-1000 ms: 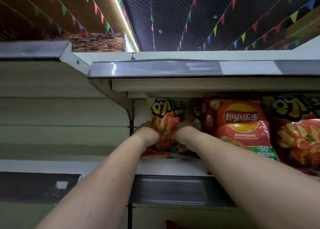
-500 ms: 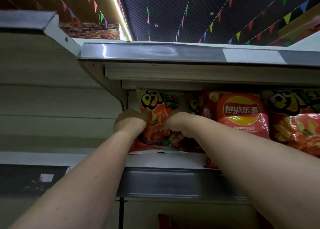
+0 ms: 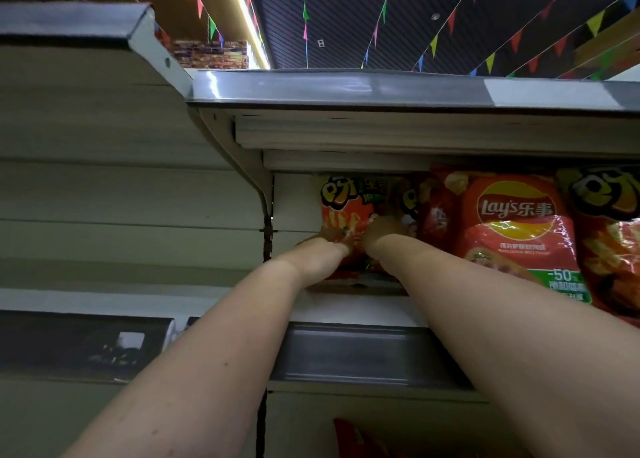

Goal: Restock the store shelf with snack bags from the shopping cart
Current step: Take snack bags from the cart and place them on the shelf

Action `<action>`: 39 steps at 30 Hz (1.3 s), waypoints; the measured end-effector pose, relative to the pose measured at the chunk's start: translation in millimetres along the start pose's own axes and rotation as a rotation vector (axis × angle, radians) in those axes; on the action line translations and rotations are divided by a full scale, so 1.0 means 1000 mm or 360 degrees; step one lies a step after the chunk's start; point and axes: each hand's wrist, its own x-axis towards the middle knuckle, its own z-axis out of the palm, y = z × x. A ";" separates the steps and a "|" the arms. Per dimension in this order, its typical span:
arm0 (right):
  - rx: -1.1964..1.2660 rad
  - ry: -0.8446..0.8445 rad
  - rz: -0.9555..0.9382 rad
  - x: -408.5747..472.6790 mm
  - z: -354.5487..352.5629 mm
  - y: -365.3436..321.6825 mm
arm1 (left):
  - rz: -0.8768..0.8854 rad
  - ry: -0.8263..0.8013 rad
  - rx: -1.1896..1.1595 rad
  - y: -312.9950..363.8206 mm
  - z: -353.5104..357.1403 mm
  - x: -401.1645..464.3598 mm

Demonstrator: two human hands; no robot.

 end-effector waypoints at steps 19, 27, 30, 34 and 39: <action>0.0279 0.0167 -0.0209 -0.085 -0.050 0.022 | 0.0025 0.0703 0.0100 0.038 0.003 -0.049; 0.0555 -0.0083 -0.0581 -0.190 -0.059 0.073 | 0.0085 0.0706 0.0003 0.077 0.040 -0.155; 0.0588 -0.0184 -0.0677 -0.224 -0.056 0.098 | 0.0001 0.0686 -0.0070 0.089 0.056 -0.199; 0.0844 -0.0388 -0.0608 -0.273 -0.052 0.144 | -0.0198 0.0646 -0.0243 0.096 0.086 -0.258; 0.0763 -0.0589 -0.0580 -0.324 -0.028 0.223 | -0.0489 0.0516 -0.0374 0.087 0.152 -0.326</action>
